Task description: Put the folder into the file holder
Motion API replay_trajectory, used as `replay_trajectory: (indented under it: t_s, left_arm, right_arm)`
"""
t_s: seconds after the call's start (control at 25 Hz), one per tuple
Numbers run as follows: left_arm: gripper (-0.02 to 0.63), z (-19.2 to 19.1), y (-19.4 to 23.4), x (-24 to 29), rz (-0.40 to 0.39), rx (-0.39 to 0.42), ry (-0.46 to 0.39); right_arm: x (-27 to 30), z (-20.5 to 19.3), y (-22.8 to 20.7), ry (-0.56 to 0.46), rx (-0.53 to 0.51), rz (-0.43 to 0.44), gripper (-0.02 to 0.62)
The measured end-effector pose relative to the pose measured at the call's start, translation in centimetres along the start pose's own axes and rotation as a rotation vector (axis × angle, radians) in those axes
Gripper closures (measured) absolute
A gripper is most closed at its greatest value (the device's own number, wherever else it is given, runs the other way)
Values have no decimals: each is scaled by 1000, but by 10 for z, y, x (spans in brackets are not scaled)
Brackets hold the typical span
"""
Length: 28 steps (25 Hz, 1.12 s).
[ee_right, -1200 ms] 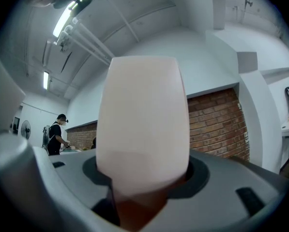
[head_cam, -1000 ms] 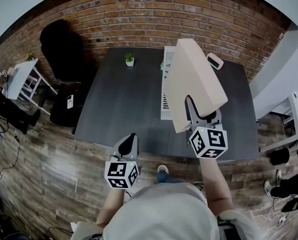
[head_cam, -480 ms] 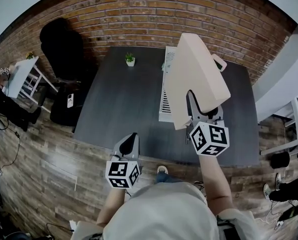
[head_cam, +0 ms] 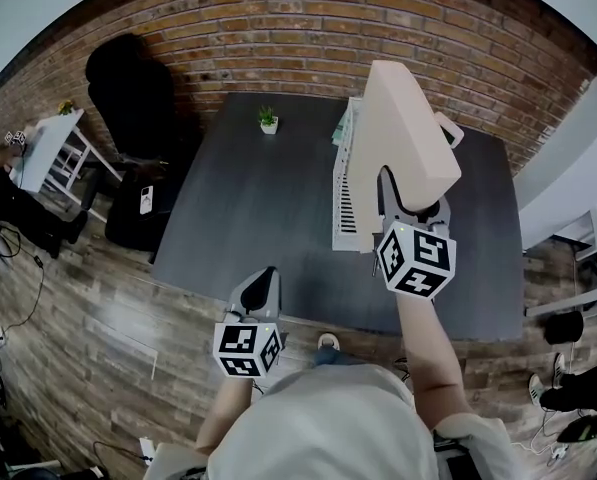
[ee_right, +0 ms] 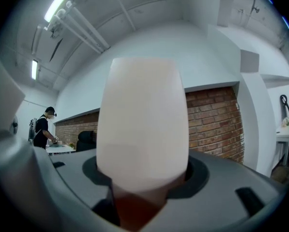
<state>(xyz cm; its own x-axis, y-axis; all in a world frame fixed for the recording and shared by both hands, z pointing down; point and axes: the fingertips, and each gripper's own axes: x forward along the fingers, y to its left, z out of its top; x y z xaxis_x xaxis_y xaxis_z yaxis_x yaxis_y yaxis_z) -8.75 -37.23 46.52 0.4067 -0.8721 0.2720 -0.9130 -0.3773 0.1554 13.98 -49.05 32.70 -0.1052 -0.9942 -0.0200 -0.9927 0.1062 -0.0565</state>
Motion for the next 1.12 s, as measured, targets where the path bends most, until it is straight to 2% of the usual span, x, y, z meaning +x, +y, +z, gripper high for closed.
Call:
replay_trajectory:
  t_s: [0.24, 0.6, 1.12]
  left_arm:
    - [595, 2, 2, 8, 0, 1, 2]
    - [595, 2, 10, 13, 20, 0, 11]
    - [595, 3, 18, 13, 42, -1, 22]
  right_arm:
    - [23, 2, -6, 14, -6, -29, 321]
    - [48, -6, 12, 20, 0, -29, 321]
    - [57, -31, 22, -26, -12, -82, 321]
